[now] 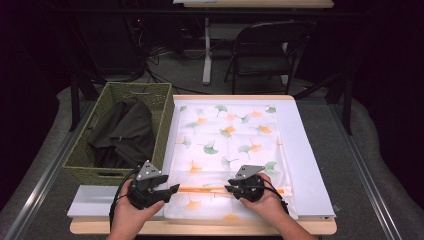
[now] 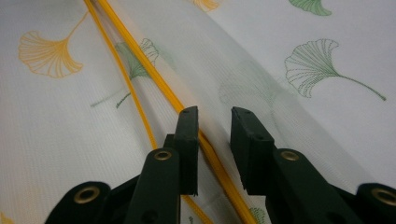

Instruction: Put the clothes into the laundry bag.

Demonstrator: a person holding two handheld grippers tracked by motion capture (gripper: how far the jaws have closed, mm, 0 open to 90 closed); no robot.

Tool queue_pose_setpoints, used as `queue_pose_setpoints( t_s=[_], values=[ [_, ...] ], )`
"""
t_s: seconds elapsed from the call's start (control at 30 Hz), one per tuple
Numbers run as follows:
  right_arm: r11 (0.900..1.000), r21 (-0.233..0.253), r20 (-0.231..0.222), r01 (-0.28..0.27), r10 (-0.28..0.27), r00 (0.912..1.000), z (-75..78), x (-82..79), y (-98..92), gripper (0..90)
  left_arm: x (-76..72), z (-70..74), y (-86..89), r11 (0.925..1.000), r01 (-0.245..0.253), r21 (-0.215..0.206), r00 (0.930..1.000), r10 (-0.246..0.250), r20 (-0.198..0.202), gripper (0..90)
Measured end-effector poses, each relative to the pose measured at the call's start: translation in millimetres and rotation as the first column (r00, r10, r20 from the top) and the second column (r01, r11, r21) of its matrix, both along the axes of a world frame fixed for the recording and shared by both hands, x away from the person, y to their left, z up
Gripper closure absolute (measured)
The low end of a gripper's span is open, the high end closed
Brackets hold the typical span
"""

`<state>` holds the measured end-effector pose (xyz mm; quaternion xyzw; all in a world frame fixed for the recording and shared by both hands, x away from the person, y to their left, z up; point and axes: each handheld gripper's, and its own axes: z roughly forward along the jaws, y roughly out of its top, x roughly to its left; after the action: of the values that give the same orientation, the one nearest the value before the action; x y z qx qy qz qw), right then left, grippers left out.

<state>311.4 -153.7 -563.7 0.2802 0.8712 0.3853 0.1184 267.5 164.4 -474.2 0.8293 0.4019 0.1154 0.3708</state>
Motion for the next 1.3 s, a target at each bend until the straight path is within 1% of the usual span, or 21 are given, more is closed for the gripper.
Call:
queue_pose_setpoints(
  t_s=[0.07,0.1,0.13,0.27,0.37,0.4,0.53,0.6,0.67,0.7,0.73,0.77,0.87,0.9,0.93,1.03,1.13,1.17,1.2,1.23,1.3],
  values=[
    [1.0,0.0,0.0,0.0,0.0,1.0,0.0,-0.1,0.0,72.4,1.8,3.2,-0.6,1.0,0.005,0.001,1.0,-0.005,-0.004,47.9],
    [1.0,0.0,0.0,0.0,0.0,1.0,0.0,-0.1,0.0,72.4,4.6,9.6,-2.1,1.0,0.003,-0.005,0.9999,-0.003,-0.012,47.9],
    [1.0,0.0,0.0,0.0,0.0,1.0,0.0,-0.1,0.0,72.5,6.9,13.1,-2.7,0.9999,0.01,-0.008,0.9999,-0.01,-0.007,47.4],
    [1.0,-0.001,0.0,0.001,-0.001,1.0,0.0,-0.2,0.1,72.4,11.1,22.2,-5.3,0.9999,0.013,-0.011,0.9998,-0.013,-0.017,45.9],
    [1.0,0.0,0.0,0.001,-0.001,1.0,0.0,-0.1,0.0,72.4,14.6,27.0,-7.2,0.9999,0.013,0.001,0.9997,-0.013,-0.02,44.0],
    [1.0,0.0,0.0,0.001,-0.001,1.0,0.0,-0.1,0.0,72.4,15.8,28.4,-8.0,0.9999,0.01,0.007,0.9996,-0.01,-0.027,43.4],
    [1.0,0.0,0.001,0.002,-0.002,1.0,0.0,-0.1,-0.1,72.4,23.5,35.1,-9.0,0.9986,-0.02,0.049,0.9994,0.022,-0.027,38.4],
    [1.0,0.0,0.001,0.003,-0.003,1.0,-0.1,-0.1,-0.2,72.4,24.6,36.6,-9.2,0.9984,-0.028,0.049,0.9992,0.029,-0.026,35.8],
    [1.0,0.001,0.001,0.002,-0.002,1.0,-0.1,-0.1,-0.2,72.3,30.9,42.7,-8.2,0.9961,-0.034,0.081,0.9992,0.035,-0.017,33.8],
    [1.0,0.001,0.001,0.002,-0.002,1.0,-0.1,-0.1,-0.2,72.3,30.9,42.7,-8.2,0.9961,-0.034,0.081,0.9992,0.035,-0.017,32.9],
    [1.0,0.001,0.001,0.002,-0.002,1.0,-0.2,-0.1,-0.2,72.2,34.0,44.6,-7.8,0.9943,-0.043,0.097,0.9989,0.045,-0.015,32.9],
    [1.0,0.002,0.0,0.001,-0.001,1.0,-0.3,0.2,-0.3,72.2,37.1,46.0,-6.5,0.9936,-0.046,0.103,0.9988,0.048,-0.015,31.7],
    [1.0,0.001,0.003,0.002,-0.002,1.0,-0.3,-0.2,-0.2,72.1,47.5,51.7,-0.7,0.9905,-0.085,0.108,0.9959,0.087,-0.022,27.0],
    [1.0,0.001,0.003,0.002,-0.002,1.0,-0.3,-0.2,-0.3,72.0,50.5,53.3,1.4,0.9901,-0.09,0.108,0.9956,0.092,-0.018,26.4],
    [1.0,0.002,0.002,0.001,-0.001,1.0,-0.4,-0.1,-0.3,72.0,53.4,54.9,3.3,0.9901,-0.096,0.103,0.9948,0.099,-0.024,26.3],
    [1.0,0.003,0.002,0.002,-0.002,1.0,-0.4,-0.1,-0.3,72.0,63.7,59.7,11.3,0.9864,-0.127,0.105,0.9912,0.13,-0.026,24.2],
    [1.0,0.004,0.002,0.002,-0.002,1.0,-0.5,-0.1,-0.3,71.7,74.1,63.2,19.7,0.9807,-0.164,0.106,0.9857,0.167,-0.02,23.2],
    [1.0,0.005,0.002,0.002,-0.002,1.0,-0.5,-0.1,-0.4,71.7,78.4,64.5,23.6,0.9776,-0.177,0.113,0.9832,0.181,-0.023,23.2],
    [1.0,0.005,0.002,0.002,-0.002,1.0,-0.6,-0.1,-0.4,71.6,81.7,65.6,26.7,0.9763,-0.183,0.115,0.9817,0.188,-0.03,23.2],
    [1.0,0.005,0.002,0.002,-0.002,1.0,-0.6,-0.1,-0.4,71.6,84.4,66.3,29.2,0.973,-0.2,0.115,0.9784,0.205,-0.029,23.2],
    [1.0,0.006,0.003,0.002,-0.002,1.0,-0.7,-0.1,-0.5,71.6,89.8,68.2,34.2,0.969,-0.217,0.118,0.9747,0.222,-0.027,23.2]
  ],
)
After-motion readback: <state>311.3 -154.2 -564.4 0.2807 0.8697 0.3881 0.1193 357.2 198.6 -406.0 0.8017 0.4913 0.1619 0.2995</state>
